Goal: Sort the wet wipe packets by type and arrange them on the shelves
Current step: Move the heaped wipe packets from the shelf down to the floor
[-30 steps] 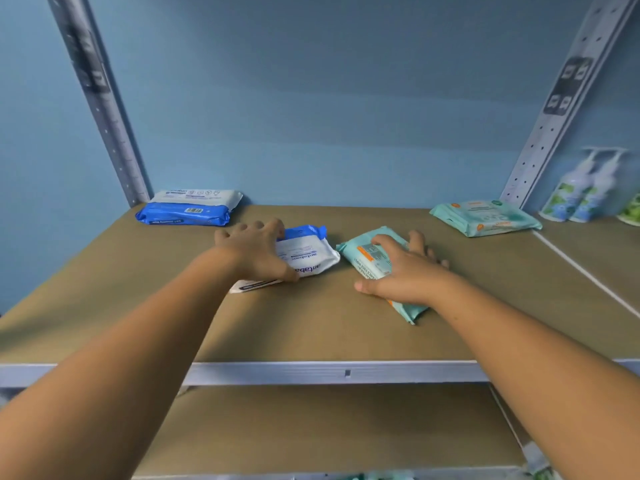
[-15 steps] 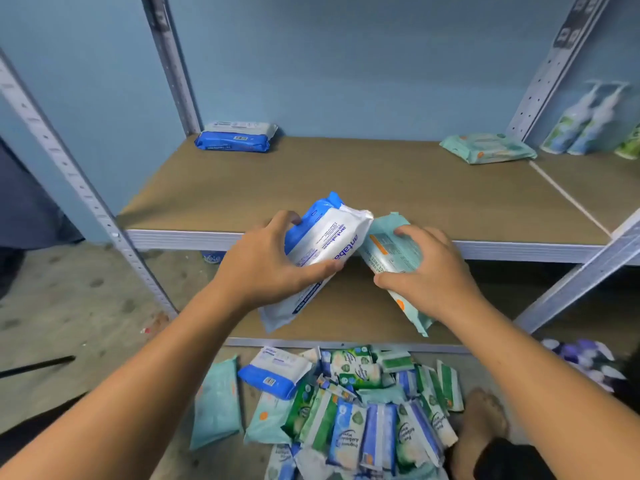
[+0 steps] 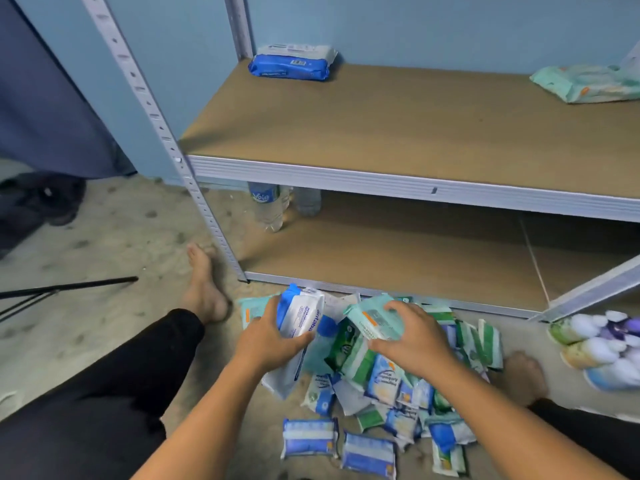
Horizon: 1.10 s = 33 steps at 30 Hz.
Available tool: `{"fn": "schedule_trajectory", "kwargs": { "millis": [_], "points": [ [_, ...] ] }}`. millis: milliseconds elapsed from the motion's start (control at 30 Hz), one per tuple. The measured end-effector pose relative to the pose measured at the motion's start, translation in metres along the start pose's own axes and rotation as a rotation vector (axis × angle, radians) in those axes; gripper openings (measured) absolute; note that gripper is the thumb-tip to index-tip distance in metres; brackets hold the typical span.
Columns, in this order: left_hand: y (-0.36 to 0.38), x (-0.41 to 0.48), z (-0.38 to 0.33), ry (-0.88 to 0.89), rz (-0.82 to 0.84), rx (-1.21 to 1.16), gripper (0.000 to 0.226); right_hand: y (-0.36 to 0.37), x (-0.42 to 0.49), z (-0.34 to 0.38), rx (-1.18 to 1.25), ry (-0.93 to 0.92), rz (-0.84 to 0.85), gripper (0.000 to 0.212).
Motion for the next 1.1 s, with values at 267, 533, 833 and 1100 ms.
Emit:
{"fn": "schedule_trajectory", "kwargs": {
  "millis": [267, 533, 833, 1100],
  "points": [
    [0.032, 0.06, 0.068, -0.366, 0.035, -0.155, 0.108, 0.095, 0.048, 0.045, -0.084, -0.07, 0.107, 0.086],
    [0.061, 0.086, 0.095, -0.324, -0.108, -0.26, 0.077, 0.167, 0.085, 0.062, -0.375, -0.159, 0.217, 0.066],
    [0.09, 0.089, 0.095, -0.174, 0.01, 0.079, 0.06, 0.189, 0.089, 0.054, -0.45, -0.217, 0.273, 0.065],
    [0.079, 0.085, 0.087, -0.211, 0.09, 0.06, 0.053, 0.166, 0.075, 0.044, -0.391, -0.103, 0.245, 0.077]
  ]
}}
Point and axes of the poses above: each hand's wrist, its own x-axis towards the middle knuckle, its own y-axis out of the palm, z = x × y, the point moved 3 cm from there along x, towards the middle knuckle, and after that the axes turned 10 degrees about -y, right-handed, at the moved point
